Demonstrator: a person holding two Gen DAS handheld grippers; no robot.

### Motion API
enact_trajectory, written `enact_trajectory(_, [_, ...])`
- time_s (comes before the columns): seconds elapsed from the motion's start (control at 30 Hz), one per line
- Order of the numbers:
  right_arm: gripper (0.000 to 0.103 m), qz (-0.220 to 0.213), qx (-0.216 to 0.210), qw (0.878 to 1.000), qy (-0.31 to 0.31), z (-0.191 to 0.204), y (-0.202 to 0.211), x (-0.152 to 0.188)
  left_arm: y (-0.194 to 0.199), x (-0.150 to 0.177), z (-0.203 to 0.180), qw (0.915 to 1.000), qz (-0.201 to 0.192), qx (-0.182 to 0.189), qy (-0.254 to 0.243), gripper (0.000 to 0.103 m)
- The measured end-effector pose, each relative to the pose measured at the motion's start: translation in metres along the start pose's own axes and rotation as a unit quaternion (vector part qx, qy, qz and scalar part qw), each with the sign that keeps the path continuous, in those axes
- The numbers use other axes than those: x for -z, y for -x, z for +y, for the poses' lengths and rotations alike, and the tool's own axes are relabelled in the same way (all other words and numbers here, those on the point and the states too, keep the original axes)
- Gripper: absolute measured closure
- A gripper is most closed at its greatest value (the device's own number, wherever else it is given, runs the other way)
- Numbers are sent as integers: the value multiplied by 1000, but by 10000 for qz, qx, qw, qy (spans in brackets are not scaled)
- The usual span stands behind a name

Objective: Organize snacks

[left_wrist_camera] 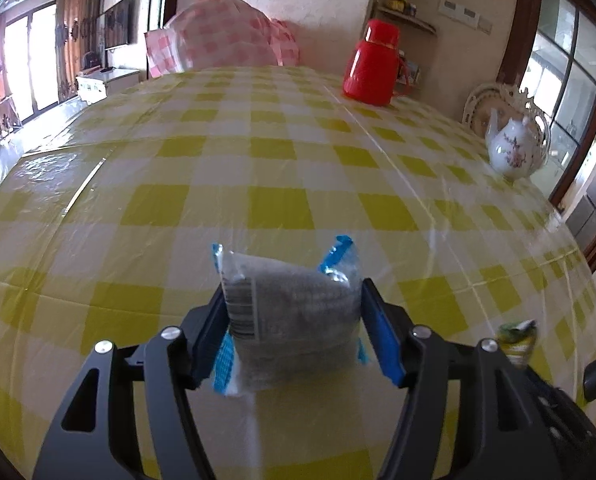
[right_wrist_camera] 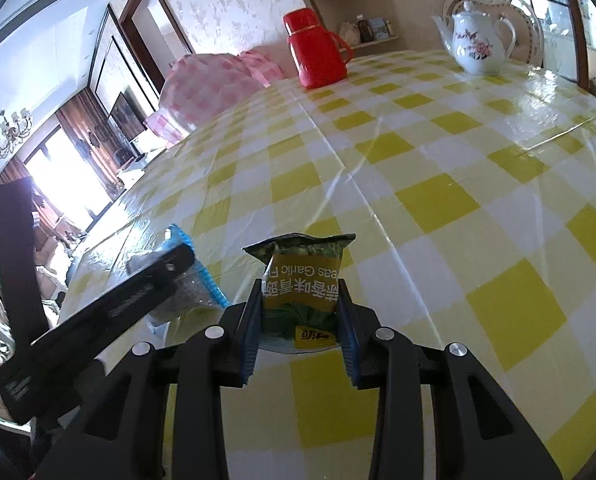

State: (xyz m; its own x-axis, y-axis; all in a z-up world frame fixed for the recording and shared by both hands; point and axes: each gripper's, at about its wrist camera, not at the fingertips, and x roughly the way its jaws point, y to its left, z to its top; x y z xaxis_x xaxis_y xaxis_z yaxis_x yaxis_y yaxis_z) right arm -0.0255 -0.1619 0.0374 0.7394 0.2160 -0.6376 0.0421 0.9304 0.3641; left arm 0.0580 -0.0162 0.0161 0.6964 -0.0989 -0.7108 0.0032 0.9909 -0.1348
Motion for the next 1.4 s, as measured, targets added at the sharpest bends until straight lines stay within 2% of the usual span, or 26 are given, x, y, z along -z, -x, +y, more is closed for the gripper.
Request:
enact_trajectory(0.07, [68, -21, -4, 9999, -100, -4, 3, 2, -10, -1, 0, 9995, 293, 107, -21, 28])
enact_trajectory(0.13, [68, -41, -21, 9998, -202, -10, 6, 2, -11, 0, 1, 9994, 323, 145, 10, 27])
enact_trajectory(0.2, [68, -51, -39, 9996, -264, -13, 8, 3, -8, 2, 3, 9992, 283, 264, 10, 41])
enact_trajectory(0.23, [68, -59, -50, 9996, -272, -13, 9, 4, -6, 3, 4, 9993, 262, 263, 17, 44])
enact_trajectory(0.43, [68, -143, -163, 9994, -284, -13, 17, 9, 25, 14, 7, 9996, -125, 265, 49, 52])
enact_trajectory(0.57, [68, -197, -214, 9992, -277, -11, 24, 14, 47, 24, 9, 9991, -295, 298, 73, 54])
enact_trajectory(0.77, [68, -220, -337, 9986, -337, -11, 32, 20, 71, 34, 11, 9979, -511, 393, 45, 67])
enact_trajectory(0.9, [68, -237, -345, 9987, -290, -9, 34, 22, 69, 35, 10, 9981, -439, 404, -139, 64])
enact_trajectory(0.93, [68, -236, -343, 9987, -291, -9, 34, 22, 65, 34, 9, 9984, -363, 391, -194, 54])
enact_trajectory(0.97, [68, -232, -351, 9987, -304, -9, 34, 22, 55, 34, 8, 9987, -183, 414, -251, 35])
enact_trajectory(1.03, [68, -228, -368, 9985, -337, -10, 34, 22, 42, 34, 7, 9989, 13, 407, -245, 18])
enact_trajectory(1.1, [68, -225, -379, 9984, -365, -10, 34, 23, 31, 30, 3, 9991, 189, 236, -311, 16])
enact_trajectory(1.17, [68, -223, -391, 9983, -377, -11, 34, 22, 24, 28, -5, 9977, 331, 95, -578, 7])
enact_trajectory(1.23, [68, -222, -403, 9982, -396, -11, 34, 22, 19, 33, -13, 9945, 587, -97, -863, 6])
enact_trajectory(1.33, [68, -214, -419, 9980, -421, -11, 34, 23, 15, 41, -14, 9911, 822, -274, -1009, 7])
enact_trajectory(1.4, [68, -221, -419, 9981, -401, -11, 34, 23, 22, 41, -9, 9931, 677, -173, -938, 35])
